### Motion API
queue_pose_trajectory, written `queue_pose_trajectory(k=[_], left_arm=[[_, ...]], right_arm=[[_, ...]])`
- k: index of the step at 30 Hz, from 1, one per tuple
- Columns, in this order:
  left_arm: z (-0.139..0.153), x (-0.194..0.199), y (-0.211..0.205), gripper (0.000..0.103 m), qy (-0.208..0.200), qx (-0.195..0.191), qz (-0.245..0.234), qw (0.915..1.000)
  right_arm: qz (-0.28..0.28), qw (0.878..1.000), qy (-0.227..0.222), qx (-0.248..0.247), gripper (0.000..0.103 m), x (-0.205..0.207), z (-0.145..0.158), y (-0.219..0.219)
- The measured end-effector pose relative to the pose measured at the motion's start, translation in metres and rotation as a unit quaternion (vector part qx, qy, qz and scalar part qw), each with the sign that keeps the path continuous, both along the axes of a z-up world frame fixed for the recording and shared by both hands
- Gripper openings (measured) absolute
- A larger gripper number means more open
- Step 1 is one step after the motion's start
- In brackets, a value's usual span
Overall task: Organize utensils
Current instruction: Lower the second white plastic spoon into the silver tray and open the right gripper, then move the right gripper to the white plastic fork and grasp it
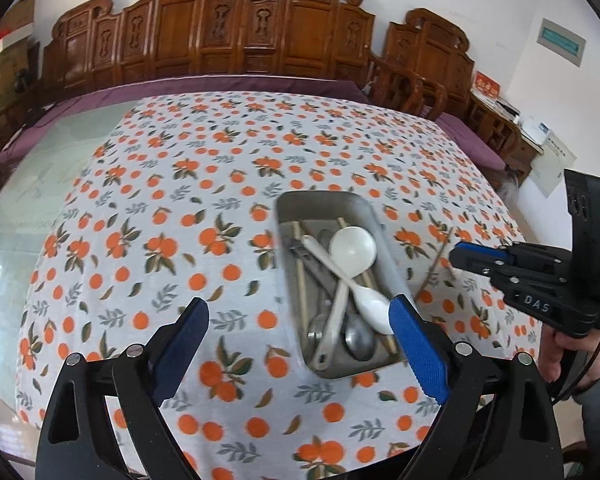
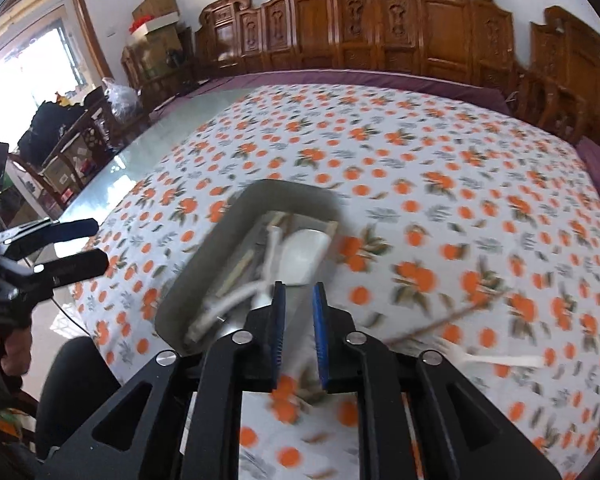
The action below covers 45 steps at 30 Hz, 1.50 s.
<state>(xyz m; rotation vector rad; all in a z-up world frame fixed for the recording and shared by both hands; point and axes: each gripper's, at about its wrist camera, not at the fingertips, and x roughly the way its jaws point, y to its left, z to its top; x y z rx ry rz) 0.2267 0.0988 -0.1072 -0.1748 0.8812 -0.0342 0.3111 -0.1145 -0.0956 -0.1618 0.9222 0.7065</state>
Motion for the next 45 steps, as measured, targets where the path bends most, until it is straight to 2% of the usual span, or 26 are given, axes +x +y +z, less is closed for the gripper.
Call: queue_pose_trajectory(k=[4,6,10,14,20,29,35,40,45], left_arm=[[0.003,0.004,-0.02,0.088,-0.004,0.002,-0.016,0.9999],[0.004,0.007,-0.03,0.088,-0.005,0.0,-0.023,0.9997],[0.003,0.012,-0.047,0.088,-0.004,0.002,-0.035,0.9994],[-0.001,0.018,-0.062,0.088,0.002,0.006,-0.044,0.999],[-0.007,0.025,-0.075,0.088,0.011,0.009,-0.052,0.9985],[-0.016,0.04,-0.088,0.088,0.024,0.012,-0.058,0.998],[-0.02,0.052,-0.098,0.088,0.029,0.014,-0.067,0.9972],[-0.023,0.059,-0.106,0.088,0.031,0.015,-0.076,0.9965],[-0.025,0.066,-0.115,0.088,0.034,0.016,-0.085,0.9957]], right_arm=[[-0.019,1.0,-0.014,-0.014,0.017,0.003,0.003,-0.038],[-0.027,0.999,-0.016,-0.019,0.023,0.005,0.002,-0.055],[-0.04,0.999,-0.012,-0.028,0.027,0.013,-0.005,-0.083],[-0.043,0.998,-0.002,-0.049,0.035,0.024,-0.021,-0.101],[-0.034,0.997,0.016,-0.073,0.046,0.044,-0.049,-0.106],[-0.012,0.995,0.053,-0.087,0.047,0.08,-0.084,-0.103],[0.014,0.993,0.087,-0.084,0.047,0.082,-0.099,-0.107],[0.03,0.992,0.089,-0.085,0.047,0.073,-0.097,-0.112],[0.051,0.989,0.07,-0.121,0.044,0.058,-0.097,-0.109]])
